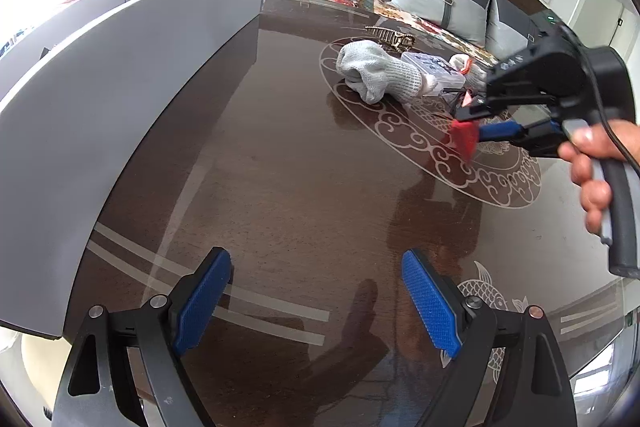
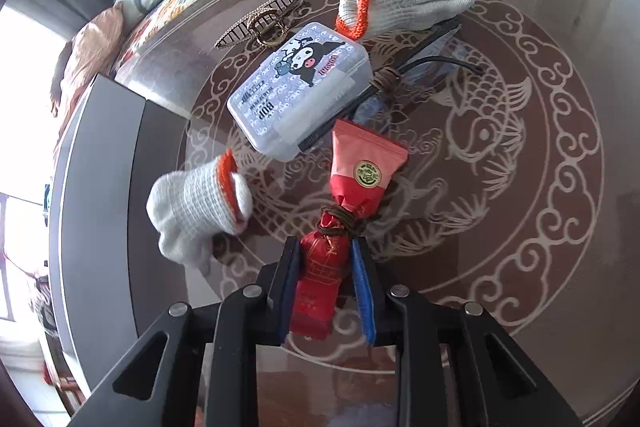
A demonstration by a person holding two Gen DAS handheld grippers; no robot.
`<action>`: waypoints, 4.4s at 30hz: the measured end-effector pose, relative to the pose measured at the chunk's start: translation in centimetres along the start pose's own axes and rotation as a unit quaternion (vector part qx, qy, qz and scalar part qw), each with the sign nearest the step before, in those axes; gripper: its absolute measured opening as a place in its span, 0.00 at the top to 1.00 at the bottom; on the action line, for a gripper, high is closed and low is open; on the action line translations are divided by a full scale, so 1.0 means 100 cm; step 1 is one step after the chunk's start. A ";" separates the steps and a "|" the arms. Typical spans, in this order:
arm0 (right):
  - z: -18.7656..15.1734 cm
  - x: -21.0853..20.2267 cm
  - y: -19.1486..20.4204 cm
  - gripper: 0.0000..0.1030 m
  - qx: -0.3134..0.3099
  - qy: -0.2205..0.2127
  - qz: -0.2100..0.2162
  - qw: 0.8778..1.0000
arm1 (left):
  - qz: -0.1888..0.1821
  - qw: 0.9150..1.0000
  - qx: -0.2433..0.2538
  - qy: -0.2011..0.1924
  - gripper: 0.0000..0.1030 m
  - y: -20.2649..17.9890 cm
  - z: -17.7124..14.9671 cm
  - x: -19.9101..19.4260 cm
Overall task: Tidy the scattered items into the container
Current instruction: 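Close the right gripper on the red tied packet, then lift the red packet with the right gripper while the left gripper grasps a white glove, then carry the red packet and white glove over the white box with both grippers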
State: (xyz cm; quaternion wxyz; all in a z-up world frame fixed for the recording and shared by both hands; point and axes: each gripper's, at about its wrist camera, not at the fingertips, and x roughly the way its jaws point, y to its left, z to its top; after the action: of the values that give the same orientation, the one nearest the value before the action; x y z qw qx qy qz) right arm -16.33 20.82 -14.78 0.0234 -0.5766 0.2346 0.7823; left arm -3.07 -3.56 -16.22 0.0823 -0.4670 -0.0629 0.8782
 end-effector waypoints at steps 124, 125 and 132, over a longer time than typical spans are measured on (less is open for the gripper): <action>-0.206 -0.094 -0.046 0.80 -0.128 -0.172 -0.002 0.977 | -0.065 0.994 0.082 0.018 0.79 -0.054 0.004 -0.051; -0.207 -0.094 -0.045 0.80 -0.129 -0.173 -0.002 0.976 | -0.065 0.994 0.082 0.017 0.79 -0.054 0.004 -0.051; -0.209 -0.090 -0.044 0.80 -0.135 -0.166 -0.007 0.977 | -0.064 0.994 0.082 0.022 0.79 -0.054 0.001 -0.048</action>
State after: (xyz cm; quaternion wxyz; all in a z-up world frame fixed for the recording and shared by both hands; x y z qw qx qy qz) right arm 6.64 18.62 -12.76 -0.0112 -0.4383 0.1156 0.8913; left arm -0.02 0.73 -11.28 0.1775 -0.4732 -0.0187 0.8627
